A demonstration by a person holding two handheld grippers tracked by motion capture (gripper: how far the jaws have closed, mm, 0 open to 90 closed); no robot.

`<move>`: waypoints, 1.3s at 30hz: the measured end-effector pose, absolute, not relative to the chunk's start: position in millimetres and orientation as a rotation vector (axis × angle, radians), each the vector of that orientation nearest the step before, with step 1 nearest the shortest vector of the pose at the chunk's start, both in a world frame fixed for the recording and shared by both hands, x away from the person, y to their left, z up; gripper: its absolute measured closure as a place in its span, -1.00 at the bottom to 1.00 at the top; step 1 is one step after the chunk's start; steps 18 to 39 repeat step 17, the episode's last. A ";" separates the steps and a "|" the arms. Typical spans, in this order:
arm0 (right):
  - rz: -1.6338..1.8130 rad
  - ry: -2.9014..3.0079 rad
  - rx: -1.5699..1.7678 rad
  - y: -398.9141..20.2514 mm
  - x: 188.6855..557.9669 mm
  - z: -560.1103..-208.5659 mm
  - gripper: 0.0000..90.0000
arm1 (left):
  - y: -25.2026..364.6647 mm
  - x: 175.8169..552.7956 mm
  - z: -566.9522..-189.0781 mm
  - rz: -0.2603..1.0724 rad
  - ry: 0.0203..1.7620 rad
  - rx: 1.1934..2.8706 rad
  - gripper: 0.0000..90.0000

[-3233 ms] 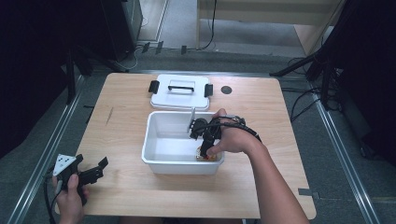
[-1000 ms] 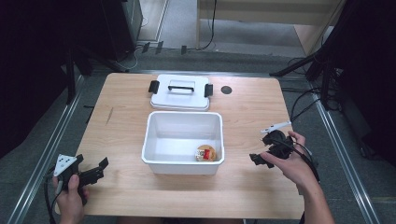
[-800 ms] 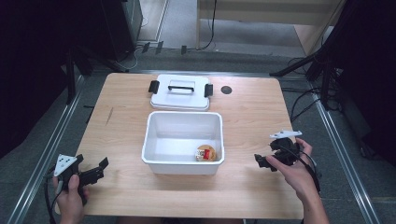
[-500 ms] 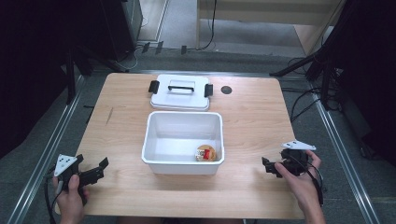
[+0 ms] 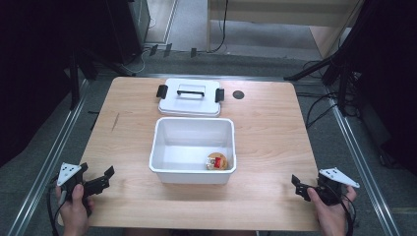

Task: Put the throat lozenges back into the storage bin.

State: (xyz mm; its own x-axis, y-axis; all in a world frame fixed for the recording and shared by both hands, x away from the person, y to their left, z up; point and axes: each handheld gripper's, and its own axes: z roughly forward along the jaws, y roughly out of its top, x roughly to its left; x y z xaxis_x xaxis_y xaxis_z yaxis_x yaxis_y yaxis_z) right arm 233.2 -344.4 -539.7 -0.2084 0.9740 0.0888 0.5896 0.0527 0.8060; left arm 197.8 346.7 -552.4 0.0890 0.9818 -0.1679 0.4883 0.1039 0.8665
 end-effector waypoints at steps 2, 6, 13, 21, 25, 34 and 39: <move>1.052 1.823 1.562 -348.2 227.5 -540.7 -1.00 | 346.7 197.8 -552.3 0.726 1.524 1.509 -1.00; 1.072 1.800 1.561 -351.8 220.5 -545.7 -1.00 | 346.2 197.8 -552.3 0.730 1.524 1.512 -1.00; 1.117 1.702 1.563 -354.9 215.1 -546.7 -0.93 | 346.1 197.6 -552.4 0.737 1.528 1.508 -1.00; 1.159 1.701 1.584 -358.2 214.4 -547.1 -0.91 | 345.9 197.7 -552.3 0.738 1.528 1.513 -1.00; 1.159 1.701 1.584 -358.2 214.4 -547.1 -0.91 | 345.9 197.7 -552.3 0.738 1.528 1.513 -1.00; 1.159 1.701 1.584 -358.2 214.4 -547.1 -0.91 | 345.9 197.7 -552.3 0.738 1.528 1.513 -1.00; 1.159 1.701 1.584 -358.2 214.4 -547.1 -0.91 | 345.9 197.7 -552.3 0.738 1.528 1.513 -1.00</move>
